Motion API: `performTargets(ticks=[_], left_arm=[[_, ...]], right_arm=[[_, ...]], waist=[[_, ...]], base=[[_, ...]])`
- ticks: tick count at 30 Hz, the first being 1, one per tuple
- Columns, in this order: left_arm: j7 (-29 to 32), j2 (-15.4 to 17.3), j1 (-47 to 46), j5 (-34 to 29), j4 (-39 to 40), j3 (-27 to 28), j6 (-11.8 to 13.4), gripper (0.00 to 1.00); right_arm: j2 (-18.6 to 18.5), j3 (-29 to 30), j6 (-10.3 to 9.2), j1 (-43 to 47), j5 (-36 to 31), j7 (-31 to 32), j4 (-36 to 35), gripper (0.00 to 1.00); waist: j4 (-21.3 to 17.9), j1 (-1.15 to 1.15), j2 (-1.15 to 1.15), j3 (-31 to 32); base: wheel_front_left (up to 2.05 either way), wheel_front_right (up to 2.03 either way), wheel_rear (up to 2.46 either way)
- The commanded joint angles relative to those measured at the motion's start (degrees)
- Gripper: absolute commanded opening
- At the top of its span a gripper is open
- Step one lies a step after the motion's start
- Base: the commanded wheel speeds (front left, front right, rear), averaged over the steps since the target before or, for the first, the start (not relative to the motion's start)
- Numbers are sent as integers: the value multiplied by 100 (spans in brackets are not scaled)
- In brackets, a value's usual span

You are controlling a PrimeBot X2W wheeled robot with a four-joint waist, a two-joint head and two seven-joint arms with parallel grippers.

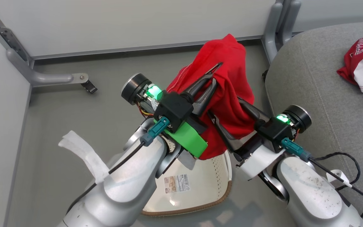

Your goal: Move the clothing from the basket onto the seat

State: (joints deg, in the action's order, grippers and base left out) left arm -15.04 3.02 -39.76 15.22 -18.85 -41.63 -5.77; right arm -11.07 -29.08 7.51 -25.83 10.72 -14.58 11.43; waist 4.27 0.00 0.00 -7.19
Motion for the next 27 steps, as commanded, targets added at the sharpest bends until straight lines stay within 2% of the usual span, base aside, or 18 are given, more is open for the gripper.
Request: performTargets(ticks=[1,8,9,10,11,27], left_arm=[[-20,-12,-131,80,49,-35,35,0],[-20,-16,-202,246,171,-249,170,0],[-20,-16,-214,268,175,-267,178,0],[-20,-16,-225,288,179,-290,189,0],[-20,-16,-236,295,181,-309,202,0],[-16,-16,-193,292,45,-273,223,0]], right_arm=[[24,-36,-4,-85,44,-22,83,100],[287,64,-4,-202,66,-55,354,100],[318,65,-4,-207,61,-59,380,87],[346,79,-4,-214,51,-61,399,6],[372,106,-4,-215,59,-63,407,0],[413,245,-4,-37,26,-68,224,0]], waist=[[13,0,0,-9],[29,0,0,-48],[31,0,0,-51],[33,0,0,-54],[34,0,0,-56],[-9,0,0,-42]], base=[[0,0,0],[0,0,0],[0,0,0],[0,0,0],[0,0,0],[0,0,0]])
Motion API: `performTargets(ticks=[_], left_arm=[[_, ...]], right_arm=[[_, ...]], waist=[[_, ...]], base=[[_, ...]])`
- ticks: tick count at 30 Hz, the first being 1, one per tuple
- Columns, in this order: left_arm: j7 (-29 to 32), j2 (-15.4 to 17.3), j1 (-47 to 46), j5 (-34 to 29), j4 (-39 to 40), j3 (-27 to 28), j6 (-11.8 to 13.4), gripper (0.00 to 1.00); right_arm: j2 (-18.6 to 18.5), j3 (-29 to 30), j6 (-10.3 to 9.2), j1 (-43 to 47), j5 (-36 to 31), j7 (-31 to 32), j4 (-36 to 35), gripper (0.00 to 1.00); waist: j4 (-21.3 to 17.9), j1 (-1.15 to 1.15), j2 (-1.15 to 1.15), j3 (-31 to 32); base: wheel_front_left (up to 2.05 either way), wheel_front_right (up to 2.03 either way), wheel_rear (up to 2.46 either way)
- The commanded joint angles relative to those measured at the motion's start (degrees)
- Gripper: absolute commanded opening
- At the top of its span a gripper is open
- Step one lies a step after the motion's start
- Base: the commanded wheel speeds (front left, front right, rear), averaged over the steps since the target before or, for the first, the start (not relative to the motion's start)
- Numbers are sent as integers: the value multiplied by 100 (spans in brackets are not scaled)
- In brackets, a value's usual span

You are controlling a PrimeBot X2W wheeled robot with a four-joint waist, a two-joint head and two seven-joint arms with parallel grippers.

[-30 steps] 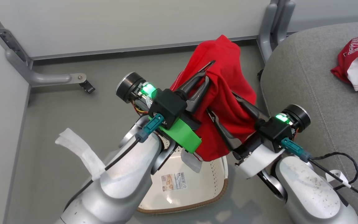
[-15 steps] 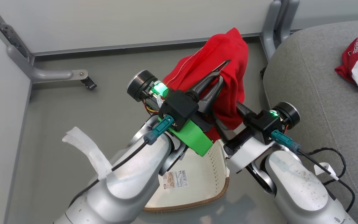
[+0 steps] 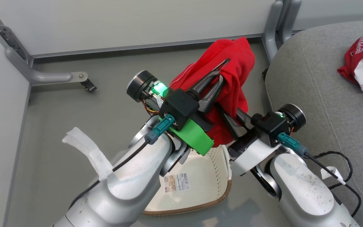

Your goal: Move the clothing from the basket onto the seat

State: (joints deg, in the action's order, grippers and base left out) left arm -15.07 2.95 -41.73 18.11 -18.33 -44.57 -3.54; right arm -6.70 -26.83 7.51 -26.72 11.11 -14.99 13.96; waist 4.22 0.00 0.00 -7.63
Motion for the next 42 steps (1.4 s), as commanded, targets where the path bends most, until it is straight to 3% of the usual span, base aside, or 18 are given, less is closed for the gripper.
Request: performTargets(ticks=[1,12,13,14,15,30,42], left_arm=[[-9,-9,12,1,-12,24,-2,0],[-9,-9,122,-21,-86,38,-29,0],[-9,-8,126,-29,-88,45,-12,33],[-9,-8,123,-36,-84,49,0,97],[-9,-8,122,-42,-80,54,11,100],[-9,2,218,-148,-117,137,24,100],[-9,92,276,-229,-91,178,-18,100]], right_arm=[[-24,27,-4,59,-14,-27,-33,0],[-15,88,-4,144,-39,-28,-87,0],[-13,93,-4,148,-42,-28,-91,0],[-14,101,-4,145,-43,-28,-95,0],[-17,115,-4,137,-41,-28,-99,0],[-49,386,-4,252,-77,-28,-145,0],[2,896,-4,425,-159,-27,-289,0]], waist=[[-8,0,0,4],[-26,0,0,35],[-27,0,0,38],[-26,0,0,38],[-24,0,0,36],[-48,0,0,-43],[-501,0,0,-258]], base=[[0,0,0],[0,0,0],[0,0,0],[0,0,0],[0,0,0],[0,0,0],[0,0,0]])
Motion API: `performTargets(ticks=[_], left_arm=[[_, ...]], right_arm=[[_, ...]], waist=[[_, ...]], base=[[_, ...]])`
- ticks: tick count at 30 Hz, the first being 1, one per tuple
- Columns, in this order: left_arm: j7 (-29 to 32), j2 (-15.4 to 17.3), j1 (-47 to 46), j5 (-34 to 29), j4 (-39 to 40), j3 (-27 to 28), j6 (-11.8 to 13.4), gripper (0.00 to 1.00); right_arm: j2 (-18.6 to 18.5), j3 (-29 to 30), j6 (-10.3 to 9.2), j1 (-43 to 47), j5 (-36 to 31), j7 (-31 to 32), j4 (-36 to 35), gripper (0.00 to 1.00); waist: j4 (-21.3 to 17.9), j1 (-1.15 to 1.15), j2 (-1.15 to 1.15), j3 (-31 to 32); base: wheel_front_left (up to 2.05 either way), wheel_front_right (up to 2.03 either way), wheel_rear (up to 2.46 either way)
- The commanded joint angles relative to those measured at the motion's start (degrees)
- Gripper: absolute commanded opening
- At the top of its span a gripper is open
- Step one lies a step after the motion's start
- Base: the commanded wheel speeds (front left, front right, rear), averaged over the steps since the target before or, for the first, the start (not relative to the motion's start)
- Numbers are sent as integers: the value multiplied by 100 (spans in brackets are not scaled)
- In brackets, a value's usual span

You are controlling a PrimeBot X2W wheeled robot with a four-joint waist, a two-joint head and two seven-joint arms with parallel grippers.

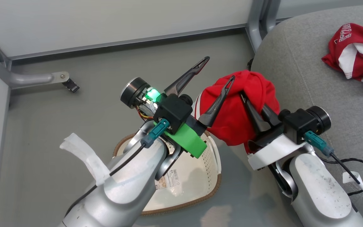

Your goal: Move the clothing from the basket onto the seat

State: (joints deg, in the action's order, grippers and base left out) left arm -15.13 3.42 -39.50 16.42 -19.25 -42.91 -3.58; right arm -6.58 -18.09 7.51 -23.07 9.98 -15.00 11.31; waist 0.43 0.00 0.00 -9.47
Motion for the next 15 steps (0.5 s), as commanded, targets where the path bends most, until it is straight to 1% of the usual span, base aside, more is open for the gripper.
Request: performTargets(ticks=[1,15], left_arm=[[-2,47,61,-66,-3,11,-19,100],[-2,103,91,-100,-180,-147,-96,100]], right_arm=[[3,89,-4,95,-62,-27,-60,0],[139,885,-4,643,-205,-26,-481,0]], waist=[[-179,0,0,-99],[-993,0,0,-367]], base=[[0,0,0],[0,0,0]])
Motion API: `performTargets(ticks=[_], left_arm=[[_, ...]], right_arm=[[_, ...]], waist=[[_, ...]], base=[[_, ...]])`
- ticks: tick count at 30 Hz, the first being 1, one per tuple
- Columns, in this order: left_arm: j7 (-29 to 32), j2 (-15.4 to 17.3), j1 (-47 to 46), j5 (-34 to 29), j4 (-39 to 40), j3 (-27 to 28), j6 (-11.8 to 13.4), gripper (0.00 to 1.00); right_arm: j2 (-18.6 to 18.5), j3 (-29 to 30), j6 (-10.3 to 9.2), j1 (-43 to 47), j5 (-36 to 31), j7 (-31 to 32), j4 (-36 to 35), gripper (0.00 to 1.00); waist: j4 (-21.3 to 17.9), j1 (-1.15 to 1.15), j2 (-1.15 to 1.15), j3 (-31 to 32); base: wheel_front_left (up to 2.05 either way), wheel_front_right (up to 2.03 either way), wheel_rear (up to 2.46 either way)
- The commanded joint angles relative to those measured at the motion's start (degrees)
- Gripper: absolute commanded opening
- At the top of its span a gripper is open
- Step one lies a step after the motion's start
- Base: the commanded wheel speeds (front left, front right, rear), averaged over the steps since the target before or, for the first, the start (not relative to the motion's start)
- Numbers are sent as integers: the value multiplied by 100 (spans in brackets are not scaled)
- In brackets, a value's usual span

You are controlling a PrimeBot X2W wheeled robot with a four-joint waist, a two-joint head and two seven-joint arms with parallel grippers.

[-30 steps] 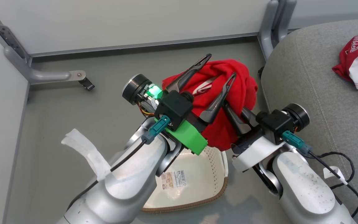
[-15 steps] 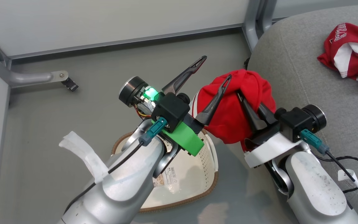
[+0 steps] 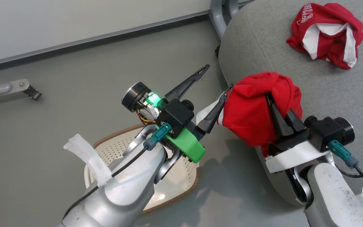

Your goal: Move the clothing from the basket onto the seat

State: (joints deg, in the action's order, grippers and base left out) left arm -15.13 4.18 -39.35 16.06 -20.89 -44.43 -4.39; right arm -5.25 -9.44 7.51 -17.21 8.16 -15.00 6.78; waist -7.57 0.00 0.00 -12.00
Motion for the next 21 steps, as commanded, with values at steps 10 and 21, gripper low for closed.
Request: performTargets(ticks=[10,21], left_arm=[[-2,65,-25,-74,-83,-88,-35,100],[-2,115,-147,-60,-134,-145,-53,100]], right_arm=[[105,448,-4,362,-69,-26,-247,0],[177,724,-4,425,-59,-27,-351,0]], waist=[[-626,0,0,-335],[-787,0,0,-519]], base=[[0,0,0],[0,0,0]])
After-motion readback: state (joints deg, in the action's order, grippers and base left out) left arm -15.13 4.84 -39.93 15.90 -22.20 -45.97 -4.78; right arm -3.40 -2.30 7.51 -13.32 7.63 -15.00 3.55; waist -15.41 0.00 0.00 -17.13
